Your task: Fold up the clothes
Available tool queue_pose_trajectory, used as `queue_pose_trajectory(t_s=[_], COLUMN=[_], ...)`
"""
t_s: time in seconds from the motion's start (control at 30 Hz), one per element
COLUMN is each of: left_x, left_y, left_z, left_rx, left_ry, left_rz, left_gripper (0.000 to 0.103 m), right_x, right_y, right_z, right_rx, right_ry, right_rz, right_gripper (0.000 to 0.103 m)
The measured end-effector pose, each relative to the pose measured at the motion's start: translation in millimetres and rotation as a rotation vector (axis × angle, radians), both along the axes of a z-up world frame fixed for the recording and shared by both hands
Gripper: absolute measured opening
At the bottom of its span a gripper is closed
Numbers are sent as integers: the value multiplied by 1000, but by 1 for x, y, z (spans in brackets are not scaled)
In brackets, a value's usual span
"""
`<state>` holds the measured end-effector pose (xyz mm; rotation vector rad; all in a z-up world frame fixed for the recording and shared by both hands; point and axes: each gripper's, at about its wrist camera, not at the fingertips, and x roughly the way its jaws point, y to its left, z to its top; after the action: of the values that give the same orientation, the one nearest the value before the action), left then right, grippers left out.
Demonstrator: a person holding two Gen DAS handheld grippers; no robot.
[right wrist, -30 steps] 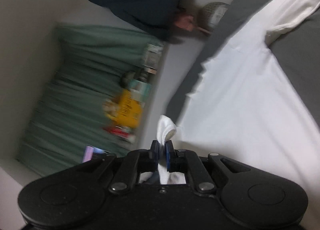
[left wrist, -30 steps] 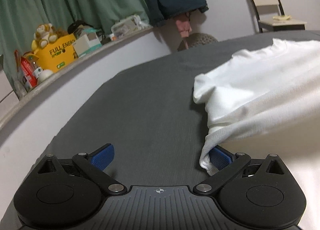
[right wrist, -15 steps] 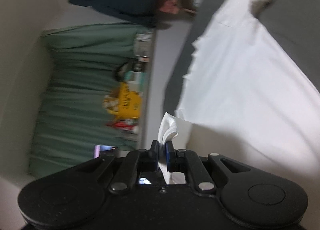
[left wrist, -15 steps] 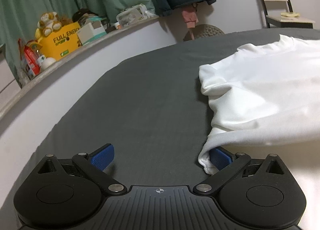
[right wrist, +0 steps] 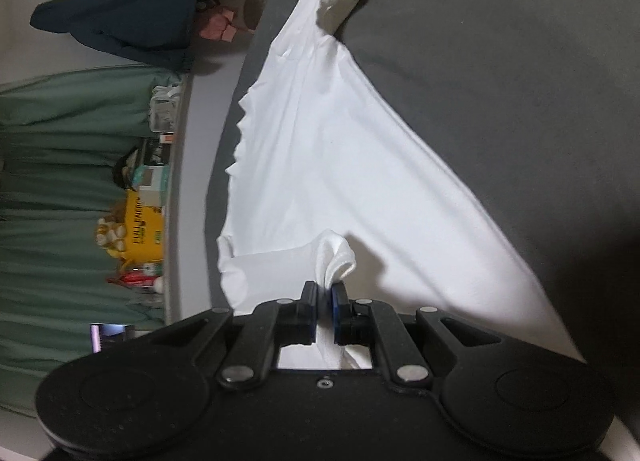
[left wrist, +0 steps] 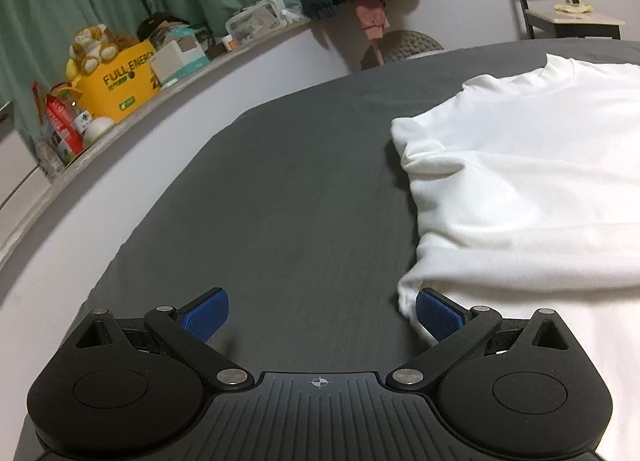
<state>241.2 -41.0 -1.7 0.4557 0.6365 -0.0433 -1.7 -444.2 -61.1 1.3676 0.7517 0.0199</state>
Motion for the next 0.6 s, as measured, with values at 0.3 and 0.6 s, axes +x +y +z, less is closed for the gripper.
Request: queue_pose_trajectory(t_s=[0.3,0.6], left_x=[-99,-191], left_y=[40,11], left_z=[36,20], left_rx=[-557,-829], left_ry=[-61,52], left_rz=[213,148], left_gripper=[103,103], right_x=[2,-15], right_y=[5,3], right_z=[-2,9], right_rx=[-81,-176], right_ry=[41,17], right_rz=[21,-24], right_gripper=[9,21])
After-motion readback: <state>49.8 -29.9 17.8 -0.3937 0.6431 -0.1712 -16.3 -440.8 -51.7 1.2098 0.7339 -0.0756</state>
